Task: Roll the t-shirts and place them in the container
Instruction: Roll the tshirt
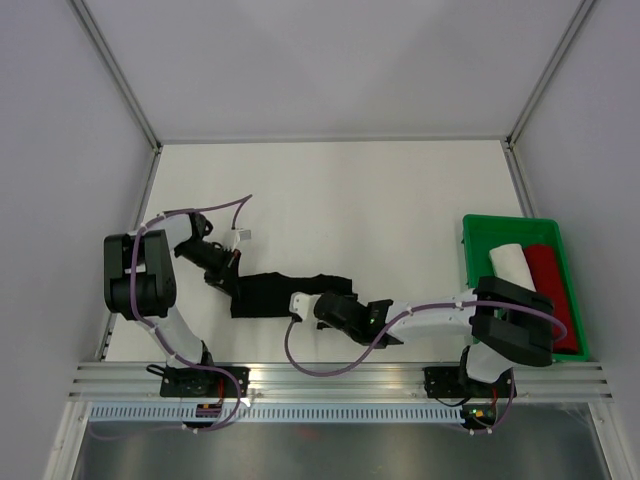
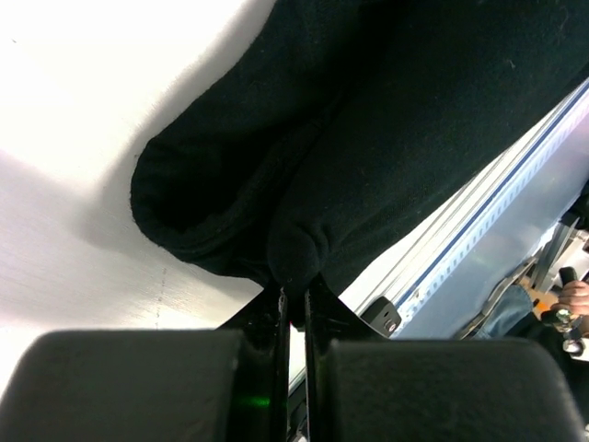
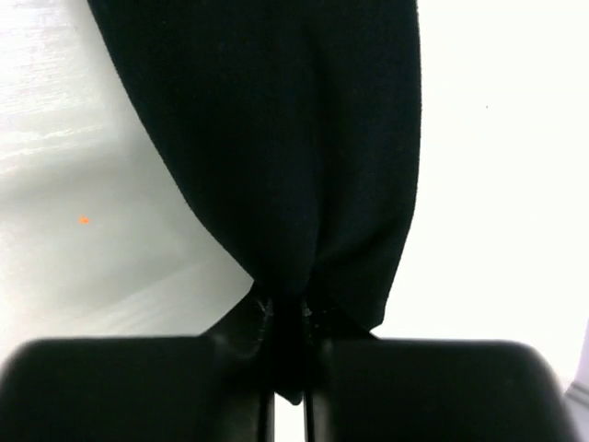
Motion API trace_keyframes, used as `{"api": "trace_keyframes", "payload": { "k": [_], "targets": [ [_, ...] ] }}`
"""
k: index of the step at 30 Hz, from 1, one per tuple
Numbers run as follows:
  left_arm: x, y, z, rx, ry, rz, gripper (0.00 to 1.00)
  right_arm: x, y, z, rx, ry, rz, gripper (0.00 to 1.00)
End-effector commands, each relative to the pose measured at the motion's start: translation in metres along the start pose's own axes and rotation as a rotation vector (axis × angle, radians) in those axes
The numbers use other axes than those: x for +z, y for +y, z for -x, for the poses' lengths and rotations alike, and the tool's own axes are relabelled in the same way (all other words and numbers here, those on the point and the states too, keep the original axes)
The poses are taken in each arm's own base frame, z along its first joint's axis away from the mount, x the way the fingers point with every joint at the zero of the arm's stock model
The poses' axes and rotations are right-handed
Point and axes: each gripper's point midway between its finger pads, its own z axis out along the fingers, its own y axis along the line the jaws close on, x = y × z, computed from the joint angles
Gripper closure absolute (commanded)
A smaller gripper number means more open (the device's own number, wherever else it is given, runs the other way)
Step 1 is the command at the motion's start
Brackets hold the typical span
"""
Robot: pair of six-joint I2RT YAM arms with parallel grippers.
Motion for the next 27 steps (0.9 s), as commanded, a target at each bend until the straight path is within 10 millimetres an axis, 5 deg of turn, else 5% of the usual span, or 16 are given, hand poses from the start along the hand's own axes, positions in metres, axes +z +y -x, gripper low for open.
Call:
{"api": "trace_keyframes", "payload": {
  "k": [1,6,12,19,27],
  "targets": [
    [-0.007,0.01,0.005,0.086,0.001,0.034,0.88,-0.007,-0.006,0.015,0.114,-0.079,0.071,1.0],
    [-0.026,-0.01,0.022,0.216,-0.098,0.026,0.53,-0.015,0.002,0.024,0.198,-0.128,0.24,1.0],
    [-0.049,-0.027,0.032,0.403,-0.201,0.096,0.31,-0.025,0.019,0.033,0.34,-0.193,0.527,1.0],
    [-0.063,-0.039,0.031,0.556,-0.273,0.184,0.27,-0.032,0.024,0.037,0.461,-0.256,0.713,1.0],
    [-0.048,-0.042,0.028,0.822,-0.295,0.235,0.2,-0.035,0.024,0.035,0.561,-0.284,0.838,1.0]
  ]
}}
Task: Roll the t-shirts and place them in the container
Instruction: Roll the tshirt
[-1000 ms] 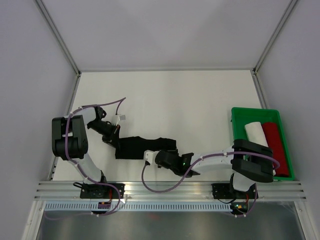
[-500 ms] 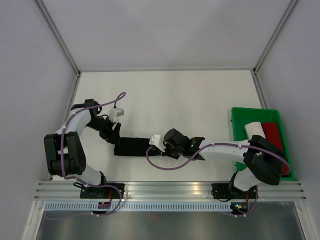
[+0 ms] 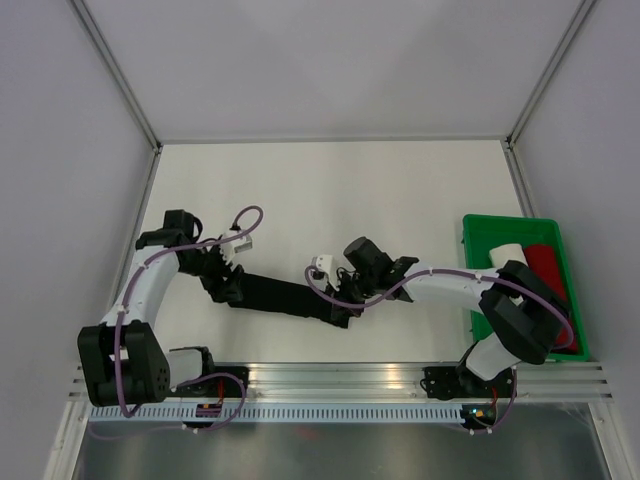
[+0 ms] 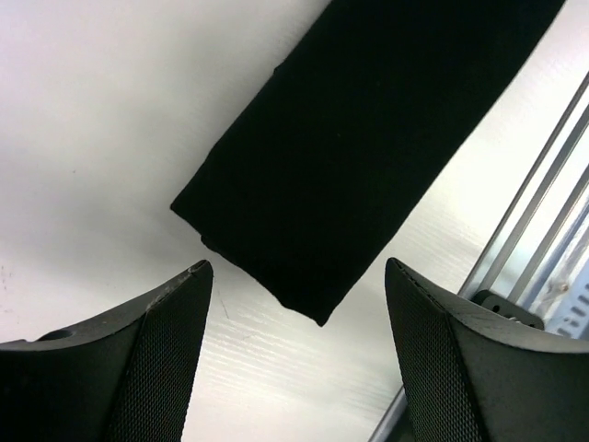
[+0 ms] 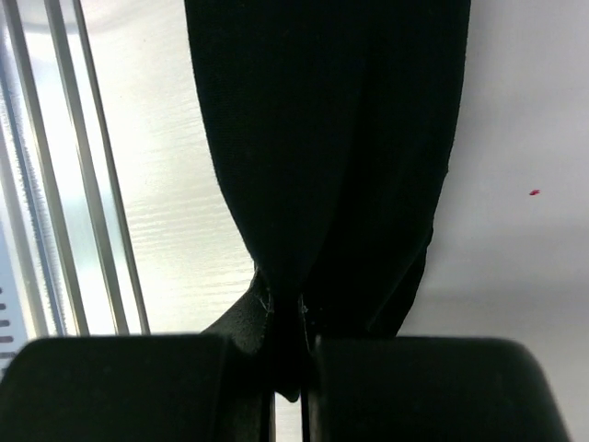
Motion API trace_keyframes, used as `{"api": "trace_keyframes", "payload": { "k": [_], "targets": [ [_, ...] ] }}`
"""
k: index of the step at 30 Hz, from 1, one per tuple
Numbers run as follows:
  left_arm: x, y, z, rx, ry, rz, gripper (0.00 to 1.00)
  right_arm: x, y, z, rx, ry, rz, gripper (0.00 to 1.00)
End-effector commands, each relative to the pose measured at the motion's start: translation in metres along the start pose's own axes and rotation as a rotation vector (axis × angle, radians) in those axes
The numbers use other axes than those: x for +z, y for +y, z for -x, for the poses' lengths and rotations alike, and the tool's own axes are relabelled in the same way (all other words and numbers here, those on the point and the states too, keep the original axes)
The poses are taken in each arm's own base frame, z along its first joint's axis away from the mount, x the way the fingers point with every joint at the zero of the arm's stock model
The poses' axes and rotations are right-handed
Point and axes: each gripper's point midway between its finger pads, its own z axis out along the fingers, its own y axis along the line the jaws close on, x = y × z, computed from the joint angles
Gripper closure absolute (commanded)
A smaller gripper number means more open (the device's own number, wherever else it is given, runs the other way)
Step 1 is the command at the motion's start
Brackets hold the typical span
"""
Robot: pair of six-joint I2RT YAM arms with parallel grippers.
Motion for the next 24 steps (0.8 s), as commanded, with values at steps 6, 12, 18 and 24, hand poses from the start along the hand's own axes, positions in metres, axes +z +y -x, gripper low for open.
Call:
{"api": "trace_keyframes", "payload": {
  "k": [6,12,18,24],
  "targets": [
    [0.022,0.012,-0.005,0.212,-0.001,-0.021,0.2,-0.002,0.018,0.023,0.067,-0.104,0.22,1.0],
    [0.028,0.019,-0.012,0.19,0.033,-0.029,0.63,-0.003,0.013,0.015,0.115,-0.099,0.252,0.94],
    [0.034,0.02,-0.01,0.146,0.018,-0.067,0.98,-0.006,0.007,0.011,0.173,-0.096,0.276,0.63],
    [0.037,0.018,-0.011,0.113,0.025,-0.09,0.98,-0.021,-0.036,0.035,0.17,-0.089,-0.006,0.32]
  ]
}}
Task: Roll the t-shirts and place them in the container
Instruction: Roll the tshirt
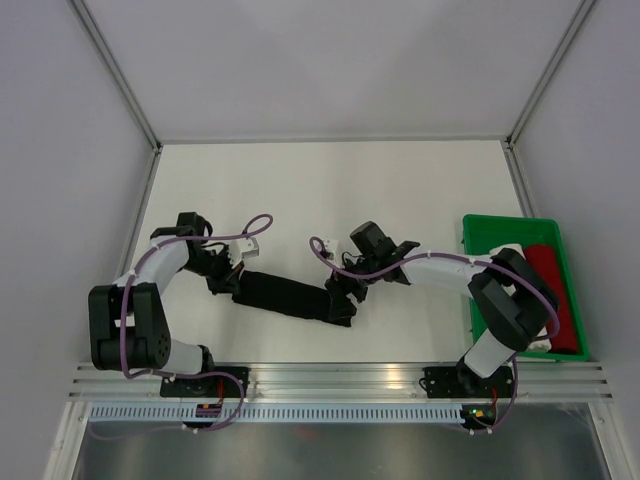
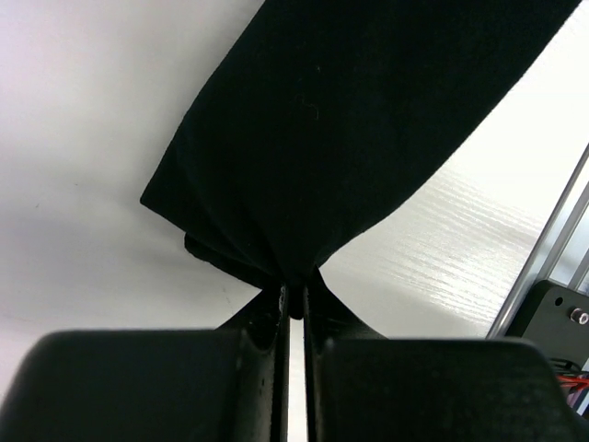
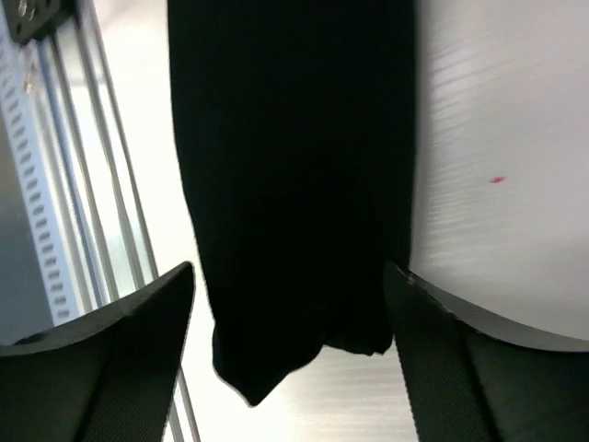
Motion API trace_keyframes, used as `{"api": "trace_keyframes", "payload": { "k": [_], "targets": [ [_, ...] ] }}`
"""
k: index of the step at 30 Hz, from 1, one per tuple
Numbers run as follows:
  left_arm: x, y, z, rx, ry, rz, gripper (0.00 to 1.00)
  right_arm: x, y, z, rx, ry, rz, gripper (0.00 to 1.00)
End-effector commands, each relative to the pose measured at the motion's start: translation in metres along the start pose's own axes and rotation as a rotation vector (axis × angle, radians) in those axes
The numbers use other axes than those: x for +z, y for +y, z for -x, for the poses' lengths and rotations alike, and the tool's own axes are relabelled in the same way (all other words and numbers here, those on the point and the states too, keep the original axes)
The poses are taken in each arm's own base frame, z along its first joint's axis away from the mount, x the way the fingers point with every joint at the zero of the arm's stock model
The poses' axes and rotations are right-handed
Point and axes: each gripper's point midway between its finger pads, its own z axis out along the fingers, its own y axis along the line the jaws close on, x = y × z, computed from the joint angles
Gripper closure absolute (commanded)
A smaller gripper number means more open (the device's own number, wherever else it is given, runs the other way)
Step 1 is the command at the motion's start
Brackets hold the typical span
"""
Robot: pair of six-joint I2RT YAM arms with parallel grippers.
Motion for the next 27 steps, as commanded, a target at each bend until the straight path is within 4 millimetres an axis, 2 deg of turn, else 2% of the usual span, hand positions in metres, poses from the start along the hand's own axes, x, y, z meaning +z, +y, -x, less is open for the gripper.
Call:
{"api": "trace_keyframes", "payload": {
  "k": [1,2,3,4,6,7,9,10,12,13,16,20,26,27],
  "targets": [
    [-0.003,0.005,0.014,0.032,-0.045,-0.002,0.98,-0.026,-0.009,0.057,-0.109,-0.121,-0.172,0.07],
    [-0.002,0.004,0.012,0.026,-0.04,-0.006,0.98,-0.03,-0.014,0.064,-0.139,-0.129,-0.238,0.02],
    [-0.002,0.002,0.011,0.019,-0.035,-0.013,0.98,-0.036,-0.01,0.079,-0.183,-0.151,-0.266,0.02],
    [-0.002,0.002,0.011,0.014,-0.033,-0.018,0.98,-0.029,0.0,0.085,-0.24,-0.141,-0.273,0.02],
    [-0.002,0.0,0.011,0.007,-0.034,-0.024,0.98,-0.021,0.003,0.093,-0.283,-0.13,-0.314,0.02],
    [-0.001,-0.002,0.009,-0.002,-0.03,-0.032,0.98,-0.011,0.009,0.098,-0.317,-0.116,-0.314,0.02],
    [0.0,-0.002,0.008,-0.013,-0.027,-0.04,0.98,0.003,0.0,0.094,-0.34,-0.072,-0.366,0.02],
    [0.0,-0.002,0.008,-0.023,-0.023,-0.048,0.98,0.011,0.006,0.098,-0.364,-0.065,-0.36,0.02],
    [0.001,-0.002,0.006,-0.045,-0.013,-0.058,0.98,0.023,0.003,0.098,-0.369,-0.038,-0.365,0.02],
    [0.003,-0.002,0.004,-0.062,-0.007,-0.066,0.98,0.034,0.002,0.097,-0.37,-0.015,-0.366,0.02],
    [0.003,-0.003,0.002,-0.079,-0.007,-0.073,0.98,0.051,-0.001,0.091,-0.37,0.006,-0.384,0.02],
    [0.004,-0.005,0.002,-0.088,-0.015,-0.081,0.98,0.063,-0.011,0.082,-0.345,0.02,-0.419,0.02],
    [0.004,-0.004,0.002,-0.106,-0.014,-0.087,0.97,0.084,-0.022,0.051,-0.362,0.116,-0.449,0.02],
    [0.004,-0.004,0.003,-0.113,-0.014,-0.087,0.94,0.089,-0.02,0.046,-0.375,0.138,-0.45,0.02]
  ]
}}
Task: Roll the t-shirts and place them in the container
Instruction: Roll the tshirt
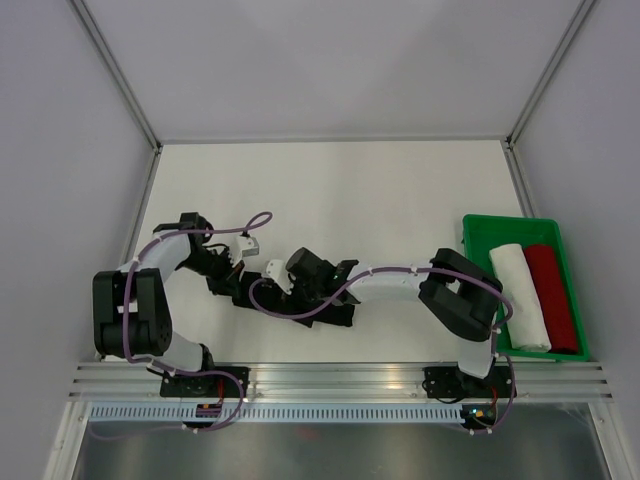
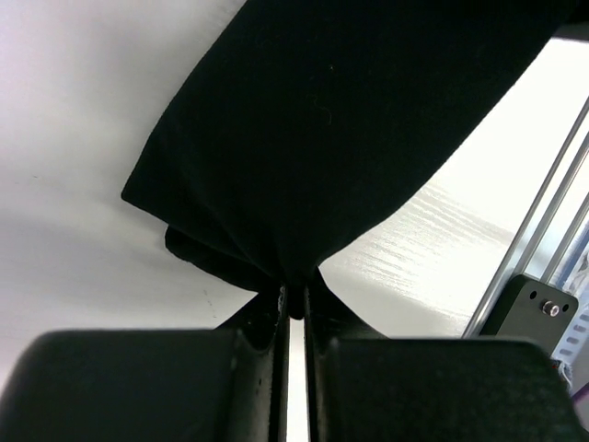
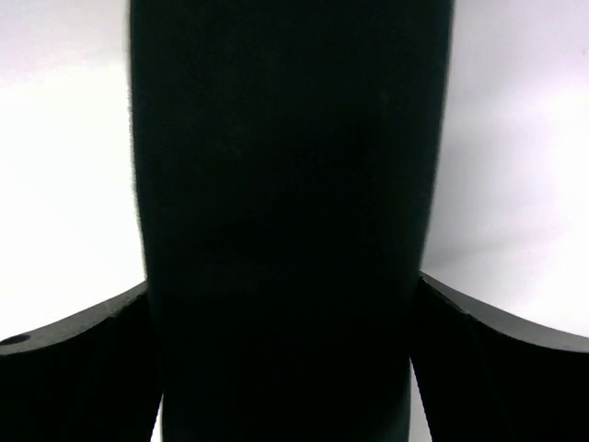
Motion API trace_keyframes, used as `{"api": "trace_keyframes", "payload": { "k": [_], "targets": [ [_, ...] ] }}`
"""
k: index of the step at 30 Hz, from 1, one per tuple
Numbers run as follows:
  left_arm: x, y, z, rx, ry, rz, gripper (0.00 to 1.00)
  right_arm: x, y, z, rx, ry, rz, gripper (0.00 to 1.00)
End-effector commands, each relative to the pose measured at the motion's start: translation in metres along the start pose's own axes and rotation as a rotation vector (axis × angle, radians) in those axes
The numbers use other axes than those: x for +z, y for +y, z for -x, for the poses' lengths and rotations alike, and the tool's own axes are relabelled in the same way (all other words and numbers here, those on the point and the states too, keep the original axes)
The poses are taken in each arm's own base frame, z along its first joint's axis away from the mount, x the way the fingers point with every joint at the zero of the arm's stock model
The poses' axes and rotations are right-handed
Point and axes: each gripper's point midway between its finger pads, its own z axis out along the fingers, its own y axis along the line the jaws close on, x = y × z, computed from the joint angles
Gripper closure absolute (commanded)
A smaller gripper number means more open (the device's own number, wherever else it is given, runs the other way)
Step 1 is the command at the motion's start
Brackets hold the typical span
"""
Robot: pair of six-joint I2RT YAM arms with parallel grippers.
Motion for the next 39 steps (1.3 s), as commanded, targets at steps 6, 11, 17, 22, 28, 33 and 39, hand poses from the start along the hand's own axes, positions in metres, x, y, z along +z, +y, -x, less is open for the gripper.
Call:
{"api": "trace_keyframes", "payload": {
  "k": [6,11,17,22,28,33,39],
  "targets": [
    [-0.003,-0.002,0.012,-0.047,-0.05,-0.02,0.79,0.019,0.007,-0.02,-0.031,0.082,-0.037,0.25],
    [-0.006,0.0,0.014,-0.06,-0.052,-0.005,0.66,0.023,0.015,-0.023,0.032,0.088,0.0,0.53],
    [-0.02,0.004,0.017,-0.086,-0.06,0.049,0.49,0.016,0.008,-0.038,0.157,0.113,-0.016,0.62],
    [-0.038,0.012,0.023,-0.102,-0.09,0.104,0.34,0.01,0.005,-0.054,0.228,0.141,-0.046,0.68],
    [-0.051,0.015,0.031,-0.122,-0.11,0.144,0.33,-0.011,-0.018,-0.079,0.384,0.143,-0.133,0.76],
    [-0.061,0.022,0.037,-0.155,-0.128,0.174,0.33,-0.03,-0.052,-0.106,0.487,0.158,-0.217,0.98],
    [-0.076,0.047,0.044,-0.246,-0.127,0.29,0.33,-0.039,-0.068,-0.115,0.568,0.155,-0.268,1.0]
  ]
}}
